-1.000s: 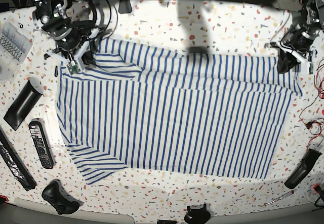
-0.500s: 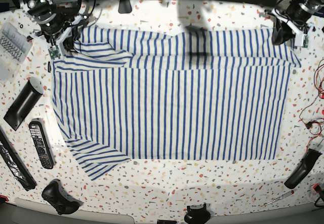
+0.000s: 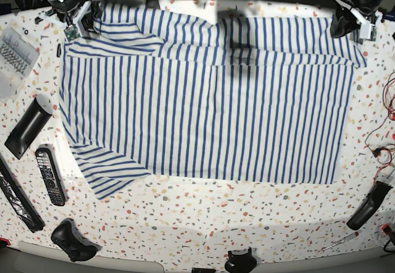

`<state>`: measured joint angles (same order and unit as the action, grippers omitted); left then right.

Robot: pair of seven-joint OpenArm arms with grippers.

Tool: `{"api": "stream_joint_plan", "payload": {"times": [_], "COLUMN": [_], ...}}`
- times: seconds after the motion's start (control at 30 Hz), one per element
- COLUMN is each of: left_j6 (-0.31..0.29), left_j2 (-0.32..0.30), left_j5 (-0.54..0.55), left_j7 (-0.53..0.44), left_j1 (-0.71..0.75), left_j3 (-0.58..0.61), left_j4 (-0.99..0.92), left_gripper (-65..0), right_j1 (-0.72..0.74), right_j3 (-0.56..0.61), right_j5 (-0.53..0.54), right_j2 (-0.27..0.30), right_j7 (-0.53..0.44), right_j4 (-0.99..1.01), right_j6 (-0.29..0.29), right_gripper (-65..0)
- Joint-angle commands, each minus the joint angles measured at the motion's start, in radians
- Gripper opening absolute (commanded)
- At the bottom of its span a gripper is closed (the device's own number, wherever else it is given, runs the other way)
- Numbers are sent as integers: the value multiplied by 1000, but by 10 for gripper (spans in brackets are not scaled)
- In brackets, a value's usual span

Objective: Layout the t-shirt on the table in an organized manner, then fold the t-shirt properly
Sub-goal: 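Drag the shirt further toward the robot with both grippers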

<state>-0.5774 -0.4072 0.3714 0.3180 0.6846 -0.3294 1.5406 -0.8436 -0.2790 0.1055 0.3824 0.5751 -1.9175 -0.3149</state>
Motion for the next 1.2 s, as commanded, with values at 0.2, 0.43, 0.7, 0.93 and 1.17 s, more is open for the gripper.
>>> {"api": "stream_joint_plan", "payload": {"times": [0.2,0.43,0.7,0.93,1.17], "left_j6": [9,9,9,12,8], "left_j2": [-6,-6,-6,-15,-41], "left_j5": [-68,-64,27,27,115], "left_j7": [130,153,159,77,78], "left_j1": [47,47,47,23,-164], "left_j3": [-13,-94,-210,-286,-283], "left_j4": [-5,60,243,356,309], "left_gripper": [-650,-650,-650,-527,-443], "right_j1": [-37,-8,56,153,281], "right_j3": [-148,-188,-196,-200,-200], "right_j5": [11,59,63,64,166], "right_j2": [11,40,50,49,50], "right_j7": [8,-24,-26,-24,-11], "right_j4": [-26,-26,-96,-163,-163], "right_j6": [-1,-4,-3,-3,-4], "right_gripper": [-650,-650,-650,-524,-397]}}
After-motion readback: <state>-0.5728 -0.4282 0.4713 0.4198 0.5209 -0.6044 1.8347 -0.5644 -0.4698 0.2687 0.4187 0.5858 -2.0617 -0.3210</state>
